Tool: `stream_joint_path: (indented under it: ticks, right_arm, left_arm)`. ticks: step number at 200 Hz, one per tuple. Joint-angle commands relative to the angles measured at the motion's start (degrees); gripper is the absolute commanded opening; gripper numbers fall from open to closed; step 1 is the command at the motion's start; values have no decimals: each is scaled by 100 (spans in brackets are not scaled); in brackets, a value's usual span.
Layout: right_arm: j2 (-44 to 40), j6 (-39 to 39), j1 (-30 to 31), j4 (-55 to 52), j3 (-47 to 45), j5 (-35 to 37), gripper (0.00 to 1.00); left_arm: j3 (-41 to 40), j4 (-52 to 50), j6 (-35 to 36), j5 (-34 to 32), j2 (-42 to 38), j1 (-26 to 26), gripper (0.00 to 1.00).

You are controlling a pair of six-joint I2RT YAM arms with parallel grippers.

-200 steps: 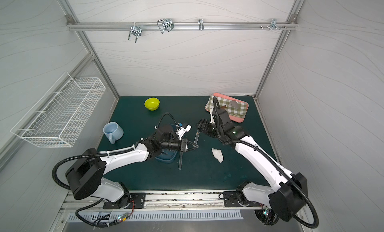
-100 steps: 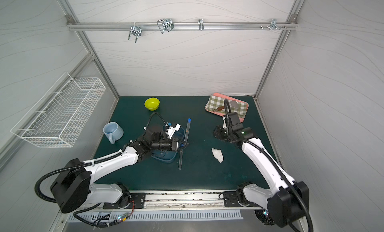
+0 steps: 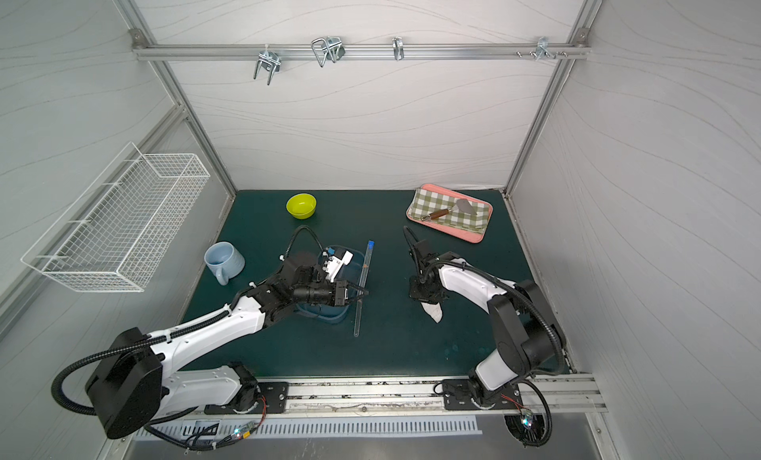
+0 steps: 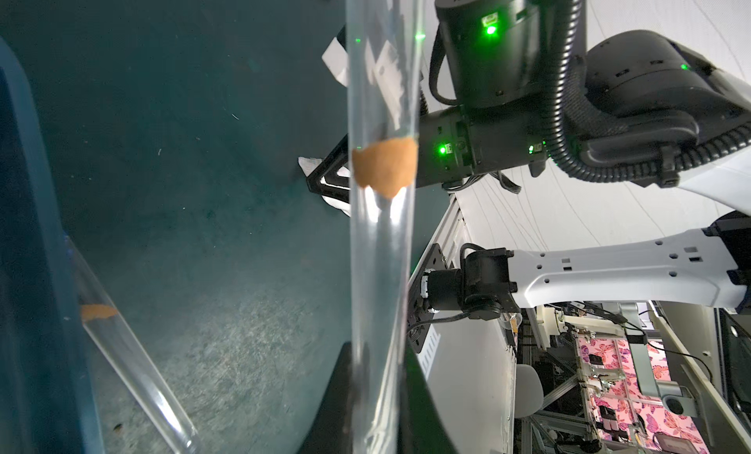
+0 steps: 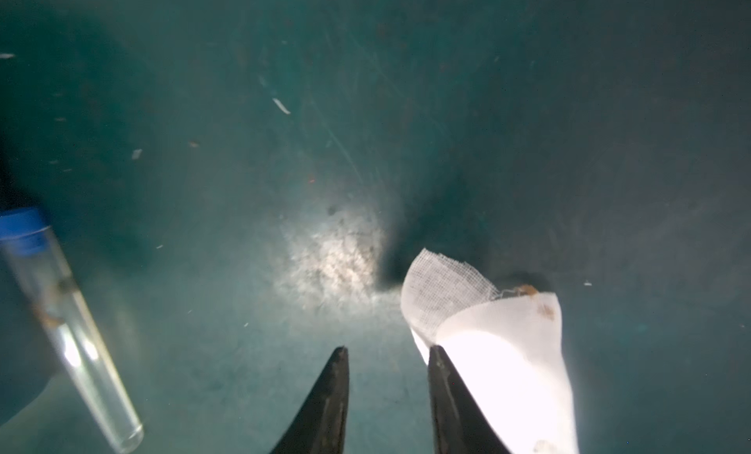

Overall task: Wipe the exteriors of test tubes
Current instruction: Pick up the cleaning item at the center of the board.

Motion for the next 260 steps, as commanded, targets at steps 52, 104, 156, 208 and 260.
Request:
stream_joint_path:
  ticks: [52, 104, 156, 208, 260]
  right_arm:
    - [653, -68, 130, -80, 375, 446, 23]
    - [134, -23, 67, -139, 450, 300, 0]
    - [-1224, 323, -734, 66, 384, -1197, 0]
    - [-2079, 912, -1449, 759, 434, -3271, 0]
    - [-2354, 1689, -1403, 1644, 370, -4178, 0]
  left_arm:
    - [133, 92, 87, 86, 3, 1, 2]
    - [92, 111, 67, 16, -29, 0, 2]
    - [106, 64, 110, 7, 1, 2, 3]
    - [179, 92, 130, 32, 114, 4, 3]
    - [341, 109, 137, 79, 264, 5, 2]
